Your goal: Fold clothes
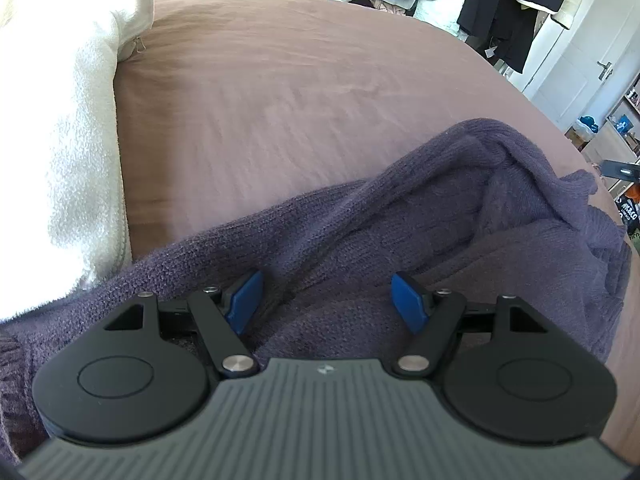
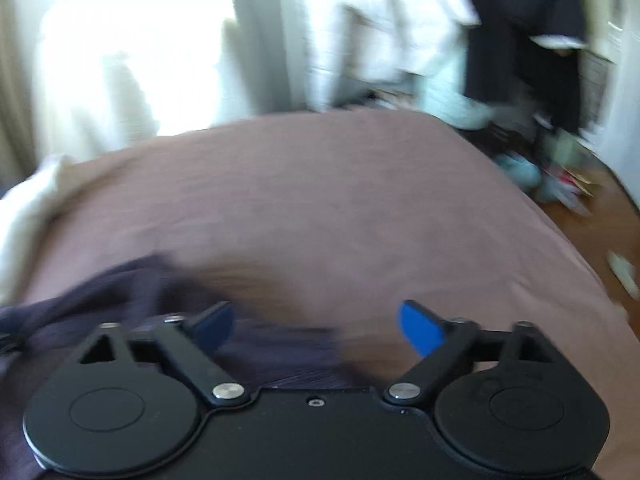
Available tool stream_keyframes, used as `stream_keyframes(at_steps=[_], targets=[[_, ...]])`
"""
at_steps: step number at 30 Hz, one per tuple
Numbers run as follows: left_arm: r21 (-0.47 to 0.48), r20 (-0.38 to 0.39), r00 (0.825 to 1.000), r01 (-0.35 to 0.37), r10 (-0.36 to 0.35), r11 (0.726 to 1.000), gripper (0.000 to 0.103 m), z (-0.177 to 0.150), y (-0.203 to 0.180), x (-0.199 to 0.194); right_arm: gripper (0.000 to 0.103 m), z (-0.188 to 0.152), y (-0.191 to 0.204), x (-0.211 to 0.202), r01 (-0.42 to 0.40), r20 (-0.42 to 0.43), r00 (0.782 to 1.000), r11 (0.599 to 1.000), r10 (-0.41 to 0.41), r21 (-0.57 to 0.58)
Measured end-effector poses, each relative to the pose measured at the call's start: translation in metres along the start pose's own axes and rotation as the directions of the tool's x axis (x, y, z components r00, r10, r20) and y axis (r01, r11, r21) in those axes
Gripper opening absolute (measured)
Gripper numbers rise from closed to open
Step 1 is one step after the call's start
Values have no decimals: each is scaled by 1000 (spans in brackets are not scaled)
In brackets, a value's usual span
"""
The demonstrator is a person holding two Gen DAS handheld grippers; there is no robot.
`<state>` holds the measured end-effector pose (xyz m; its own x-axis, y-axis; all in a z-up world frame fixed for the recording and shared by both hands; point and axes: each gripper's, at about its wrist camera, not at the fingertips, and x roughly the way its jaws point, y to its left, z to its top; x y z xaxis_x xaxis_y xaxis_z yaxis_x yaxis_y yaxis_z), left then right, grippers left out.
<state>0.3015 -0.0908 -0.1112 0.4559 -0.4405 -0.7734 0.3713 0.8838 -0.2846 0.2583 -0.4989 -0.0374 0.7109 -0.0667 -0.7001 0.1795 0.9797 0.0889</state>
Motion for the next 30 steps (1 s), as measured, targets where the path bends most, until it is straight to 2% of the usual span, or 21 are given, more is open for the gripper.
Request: stream_keyframes(at_steps=[1,2,3,4,7,9,10,11,12,13,14,15,16,18,21,23,25,27,28,29,30], targets=[[-9,2,1000,8,-8,1000,71,0,2,1,95,0,-13,13,14,-38,999,996,-11,91],[-23,3,1000,17,-17,1000,71,0,5,2,95,-3,-28,25,-21,-68,997,978,36,206],[-37,4,1000,26,-26,999,71,0,7,2,95,-9,-41,32,-99,-73,989,939,130,328],[-51,6,999,35,-34,998,71,0,10,3,93,-15,-48,37,-181,-62,972,889,227,420],[-74,-4,999,42,-42,996,71,4,13,5,92,-30,-43,37,-322,-34,925,828,378,460],[-82,-11,999,37,-38,996,69,7,13,8,91,-29,-26,31,-340,-48,924,875,378,346],[-81,-13,999,28,-30,996,69,8,10,9,85,-26,-19,29,-352,-57,922,892,382,285],[-71,-13,1000,12,-13,997,64,8,8,10,67,-23,-14,26,-361,-59,922,907,382,217],[-55,-11,1000,-20,20,998,57,8,4,10,55,-21,-6,21,-352,-67,929,927,363,131],[-38,-6,998,-61,60,997,34,8,0,9,25,-19,3,17,-329,-71,941,943,332,42],[-23,0,994,-108,108,994,22,7,-3,9,17,-17,14,14,-264,-61,963,963,261,-52],[-20,8,992,-126,127,992,6,8,-5,7,16,-15,24,11,-194,-45,981,970,189,-145],[-23,17,992,-126,126,992,5,8,-5,4,14,-12,32,7,-123,-15,992,968,123,-221],[-22,38,993,-111,112,994,5,11,-7,-5,13,4,33,1,8,92,996,965,17,-261],[47,95,988,-130,125,990,5,21,-21,-19,13,45,16,0,169,196,972,961,-126,-221],[67,117,988,-110,101,992,4,30,-28,-22,12,74,2,7,286,235,942,939,-239,-189],[66,126,989,-87,78,994,8,38,-31,-23,8,101,-15,24,399,212,905,908,-368,-128],[34,116,990,-82,78,996,11,42,-28,-22,15,115,-29,34,476,183,868,879,-462,-38],[18,110,990,-86,83,996,23,40,-27,-24,20,115,-30,34,457,180,874,890,-451,10],[3,103,991,-89,89,996,47,39,-25,-25,24,116,-28,33,427,178,885,902,-430,54],[-13,97,991,-93,94,996,57,38,-23,-27,30,112,-18,33,364,183,910,928,-372,77]])
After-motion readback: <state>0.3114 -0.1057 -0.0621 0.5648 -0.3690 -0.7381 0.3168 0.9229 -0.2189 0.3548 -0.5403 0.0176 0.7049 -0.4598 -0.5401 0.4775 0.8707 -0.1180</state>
